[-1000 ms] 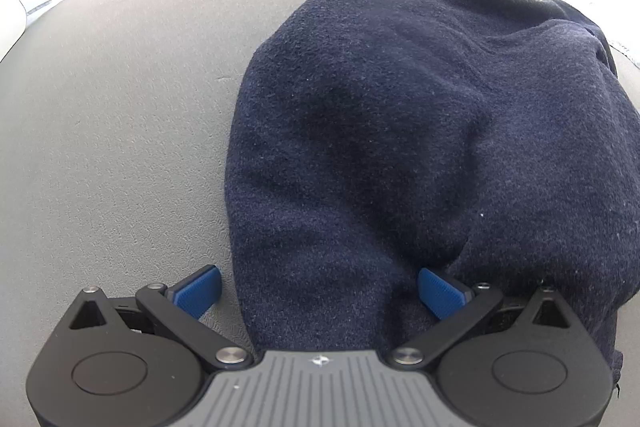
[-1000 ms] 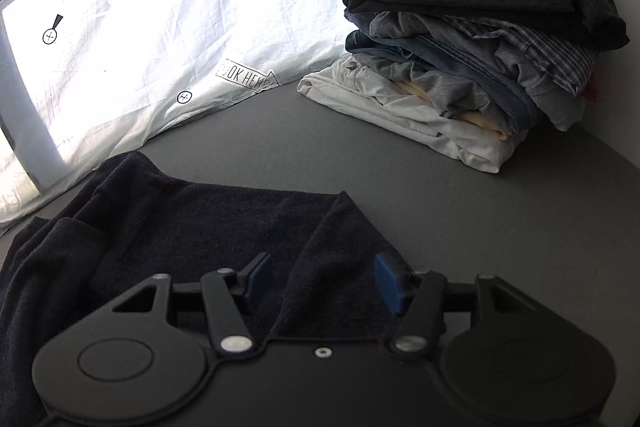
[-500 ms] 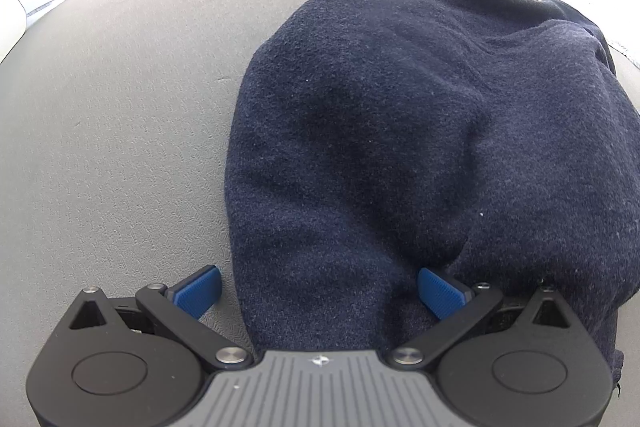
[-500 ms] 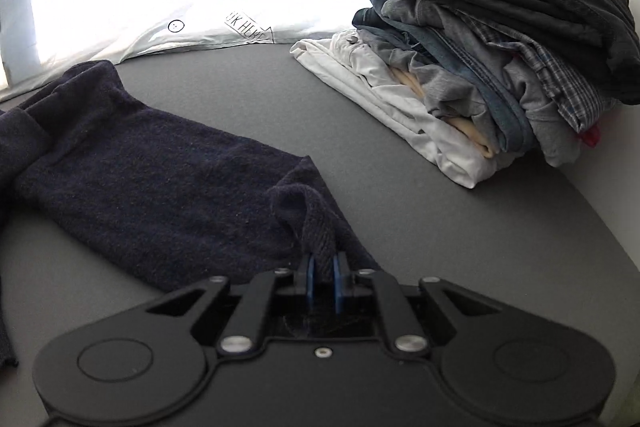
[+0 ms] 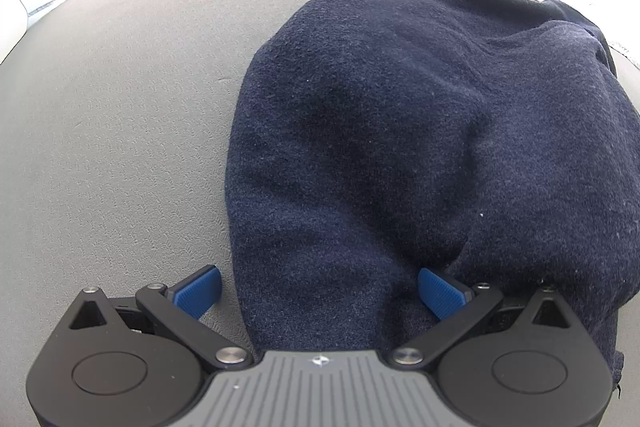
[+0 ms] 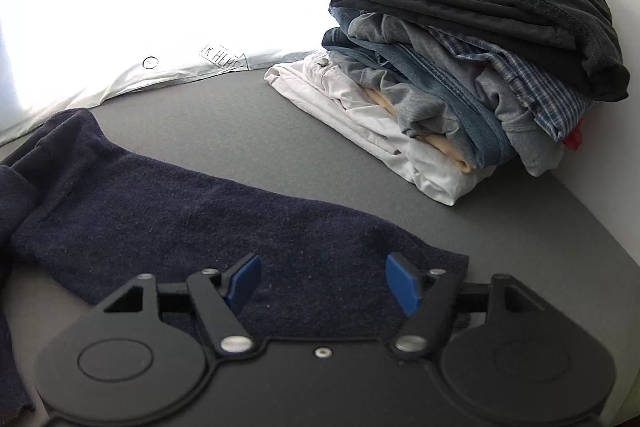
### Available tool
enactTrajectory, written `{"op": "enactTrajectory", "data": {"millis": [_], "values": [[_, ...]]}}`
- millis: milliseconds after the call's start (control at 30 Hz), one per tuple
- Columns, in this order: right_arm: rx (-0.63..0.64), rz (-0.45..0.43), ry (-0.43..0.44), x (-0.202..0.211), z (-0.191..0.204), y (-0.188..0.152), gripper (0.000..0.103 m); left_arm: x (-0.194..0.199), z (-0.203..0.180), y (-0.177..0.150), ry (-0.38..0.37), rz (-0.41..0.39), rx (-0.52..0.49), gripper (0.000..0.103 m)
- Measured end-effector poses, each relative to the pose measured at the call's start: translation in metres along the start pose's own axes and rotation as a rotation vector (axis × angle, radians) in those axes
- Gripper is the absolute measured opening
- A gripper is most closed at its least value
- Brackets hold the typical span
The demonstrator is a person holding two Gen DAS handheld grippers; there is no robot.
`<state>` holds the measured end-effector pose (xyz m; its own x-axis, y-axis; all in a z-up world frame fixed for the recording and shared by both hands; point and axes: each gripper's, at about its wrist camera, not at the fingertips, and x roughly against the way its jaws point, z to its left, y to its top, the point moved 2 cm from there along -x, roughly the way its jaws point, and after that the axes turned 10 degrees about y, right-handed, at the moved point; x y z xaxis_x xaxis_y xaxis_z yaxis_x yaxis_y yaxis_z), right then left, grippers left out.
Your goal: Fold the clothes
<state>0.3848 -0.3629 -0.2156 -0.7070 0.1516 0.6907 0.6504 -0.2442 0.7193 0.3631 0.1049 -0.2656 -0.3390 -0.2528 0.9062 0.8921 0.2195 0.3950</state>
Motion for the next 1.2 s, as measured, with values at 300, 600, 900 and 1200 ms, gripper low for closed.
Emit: {"op": "enactTrajectory", "data": {"millis": [300,600,900,1200], "values": [[0.024,0.194,0.504,-0.013,0.1,-0.036,0.028,0.0,-0.001,0.0,-0.001,-0.006,-0.001,0.103],[0.115,0.323,0.63,-0.02,0.149,-0.064,0.041,0.0,0.0,-0.001,-0.002,-0.02,0.002,0.103],[0.505,0.236,0.57,0.005,0.182,-0.088,0.006,0.0,0.0,0.0,-0.002,-0.021,0.002,0.103],[0.316,0.076,0.342,0.043,0.109,-0.076,0.005,0.037,0.021,-0.003,-0.061,-0.142,0.099,0.103]]}}
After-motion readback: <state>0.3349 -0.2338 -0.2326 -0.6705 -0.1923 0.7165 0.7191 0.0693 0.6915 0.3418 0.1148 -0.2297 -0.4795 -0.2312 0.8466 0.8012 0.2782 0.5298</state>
